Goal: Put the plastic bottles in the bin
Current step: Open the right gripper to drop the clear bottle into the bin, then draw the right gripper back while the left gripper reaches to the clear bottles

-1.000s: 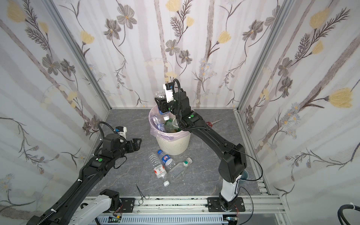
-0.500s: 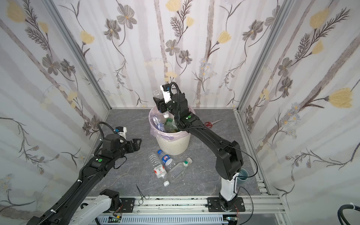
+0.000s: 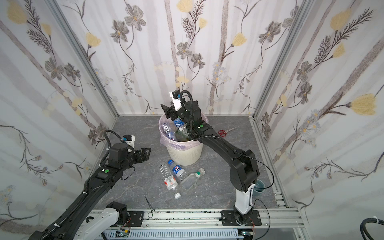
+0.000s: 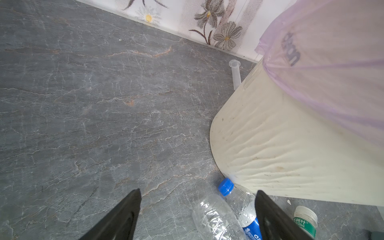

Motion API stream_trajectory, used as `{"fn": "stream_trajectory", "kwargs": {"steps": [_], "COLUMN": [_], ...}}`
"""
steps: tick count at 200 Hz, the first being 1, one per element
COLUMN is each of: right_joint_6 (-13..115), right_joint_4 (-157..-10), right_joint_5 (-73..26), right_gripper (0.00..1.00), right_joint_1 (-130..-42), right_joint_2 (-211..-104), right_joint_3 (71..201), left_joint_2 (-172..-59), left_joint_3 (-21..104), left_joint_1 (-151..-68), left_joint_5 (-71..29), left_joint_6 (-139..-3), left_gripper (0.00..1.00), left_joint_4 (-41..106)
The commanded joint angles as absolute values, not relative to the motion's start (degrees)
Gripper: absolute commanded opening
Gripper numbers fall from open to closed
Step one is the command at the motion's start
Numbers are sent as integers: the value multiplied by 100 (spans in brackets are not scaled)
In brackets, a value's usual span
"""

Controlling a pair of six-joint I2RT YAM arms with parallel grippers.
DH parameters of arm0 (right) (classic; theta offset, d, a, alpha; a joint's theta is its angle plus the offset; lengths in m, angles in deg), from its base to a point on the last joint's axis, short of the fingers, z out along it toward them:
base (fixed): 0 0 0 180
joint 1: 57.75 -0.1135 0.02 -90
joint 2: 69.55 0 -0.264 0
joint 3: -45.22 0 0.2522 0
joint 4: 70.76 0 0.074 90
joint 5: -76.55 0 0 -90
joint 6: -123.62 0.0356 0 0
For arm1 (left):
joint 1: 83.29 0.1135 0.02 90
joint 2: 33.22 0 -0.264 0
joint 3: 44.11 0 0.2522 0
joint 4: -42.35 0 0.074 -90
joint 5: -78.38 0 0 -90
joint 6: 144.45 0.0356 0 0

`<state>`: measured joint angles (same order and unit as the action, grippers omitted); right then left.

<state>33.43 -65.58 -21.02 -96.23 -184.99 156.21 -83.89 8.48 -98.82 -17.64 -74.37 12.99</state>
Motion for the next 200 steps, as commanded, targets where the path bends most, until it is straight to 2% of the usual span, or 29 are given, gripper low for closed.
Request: {"fn": "stream_trajectory", "kwargs": {"steps": [1,62,200], "right_joint_6": [3195,3236,4332], "right_joint_4": [-6385,-6422,-8060], "right_joint_5": [-2223,-1912,-407], "right_gripper": [83,83,82], "right_joint_1": [-9607,-9607,-9230], "right_joint_2": [-18317,-16956,-13044], "right_joint_3": [15582,14394,10815], "left_joint_2": [-8378,-8476,-8684], "left_joint_3": [824,841,549], "left_joint_1": [-9876,-9875,-10018], "left_joint_5": [-1777,-1838,-2348], "left_joint_6": [-7493,-7493,-7811], "left_gripper": [87,87,87], "left_joint_4": [1417,1417,1417]}}
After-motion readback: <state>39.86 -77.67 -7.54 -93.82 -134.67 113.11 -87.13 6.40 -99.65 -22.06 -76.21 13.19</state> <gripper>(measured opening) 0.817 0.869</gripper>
